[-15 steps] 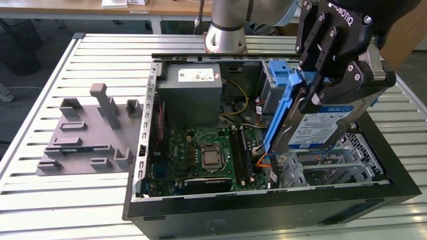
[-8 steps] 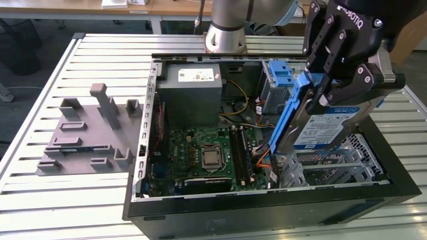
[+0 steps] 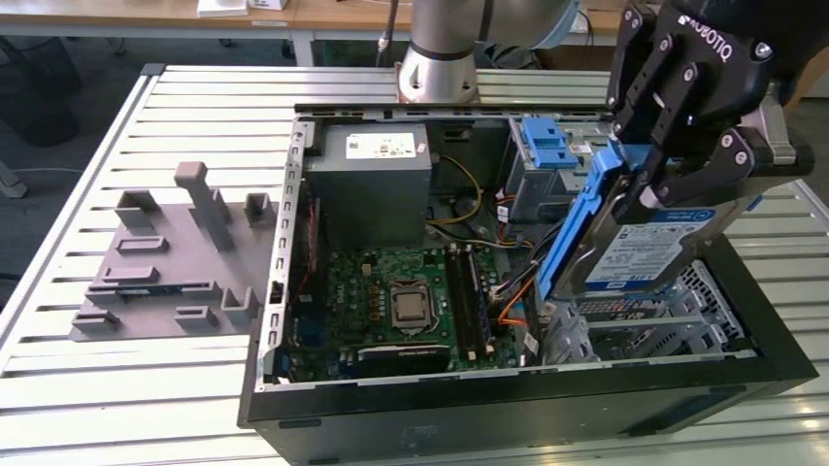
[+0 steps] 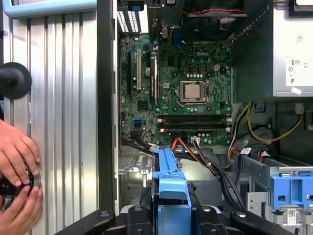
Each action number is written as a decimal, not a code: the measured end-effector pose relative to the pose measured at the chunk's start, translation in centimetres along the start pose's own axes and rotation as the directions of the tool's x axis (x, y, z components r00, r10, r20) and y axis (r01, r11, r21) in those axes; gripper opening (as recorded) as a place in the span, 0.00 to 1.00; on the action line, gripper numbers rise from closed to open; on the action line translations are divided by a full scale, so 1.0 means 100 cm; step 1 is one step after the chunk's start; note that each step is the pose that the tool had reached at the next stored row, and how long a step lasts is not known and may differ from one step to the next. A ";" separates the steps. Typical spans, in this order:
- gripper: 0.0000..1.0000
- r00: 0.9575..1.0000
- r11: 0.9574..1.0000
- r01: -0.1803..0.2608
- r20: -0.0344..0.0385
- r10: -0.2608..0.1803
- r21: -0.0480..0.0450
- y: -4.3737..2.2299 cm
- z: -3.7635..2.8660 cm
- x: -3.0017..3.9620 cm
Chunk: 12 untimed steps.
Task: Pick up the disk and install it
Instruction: 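Insert the disk into the insertion slot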
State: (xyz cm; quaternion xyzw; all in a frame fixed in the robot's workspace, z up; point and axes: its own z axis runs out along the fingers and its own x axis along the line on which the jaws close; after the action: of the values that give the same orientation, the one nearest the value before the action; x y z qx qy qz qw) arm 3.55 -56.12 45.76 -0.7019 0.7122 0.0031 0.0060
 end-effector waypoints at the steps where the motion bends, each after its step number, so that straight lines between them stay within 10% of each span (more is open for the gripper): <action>1: 0.36 1.000 1.000 0.000 0.000 0.000 0.000 -0.0016 0.0003 0.0000; 12: 0.36 1.000 1.000 0.000 0.000 0.000 0.000 -0.0048 0.0008 0.0000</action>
State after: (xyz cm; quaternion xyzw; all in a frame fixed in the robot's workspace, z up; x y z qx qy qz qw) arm 4.03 -56.12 45.68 -0.7019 0.7122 0.0031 0.0060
